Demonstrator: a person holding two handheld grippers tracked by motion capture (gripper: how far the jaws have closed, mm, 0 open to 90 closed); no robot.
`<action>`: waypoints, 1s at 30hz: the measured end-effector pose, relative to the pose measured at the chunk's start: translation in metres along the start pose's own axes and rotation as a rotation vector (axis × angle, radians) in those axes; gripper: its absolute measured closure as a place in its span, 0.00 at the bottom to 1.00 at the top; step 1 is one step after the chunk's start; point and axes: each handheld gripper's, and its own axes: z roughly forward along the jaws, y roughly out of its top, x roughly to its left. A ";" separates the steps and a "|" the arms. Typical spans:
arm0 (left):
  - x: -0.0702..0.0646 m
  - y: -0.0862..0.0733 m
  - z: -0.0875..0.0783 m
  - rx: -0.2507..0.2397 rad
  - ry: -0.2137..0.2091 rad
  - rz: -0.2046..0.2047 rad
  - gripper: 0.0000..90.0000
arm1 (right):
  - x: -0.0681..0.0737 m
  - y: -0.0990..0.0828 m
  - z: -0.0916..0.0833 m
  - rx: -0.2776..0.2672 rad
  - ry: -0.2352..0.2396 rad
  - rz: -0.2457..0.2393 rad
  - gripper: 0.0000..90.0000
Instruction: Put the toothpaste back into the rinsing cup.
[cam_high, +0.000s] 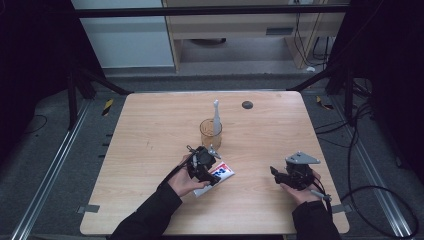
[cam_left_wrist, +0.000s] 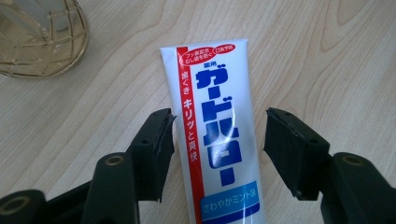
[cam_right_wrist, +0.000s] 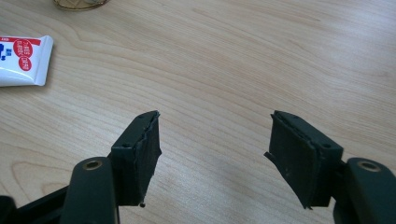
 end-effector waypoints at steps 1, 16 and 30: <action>0.000 0.000 0.001 0.003 -0.004 0.000 0.46 | 0.000 0.000 0.000 0.000 0.000 0.001 0.37; 0.000 0.003 0.013 0.054 -0.003 0.000 0.47 | 0.000 0.000 0.001 0.007 0.005 -0.001 0.37; 0.004 0.005 0.023 0.091 -0.020 -0.033 0.44 | 0.003 0.001 0.003 0.013 0.012 -0.004 0.37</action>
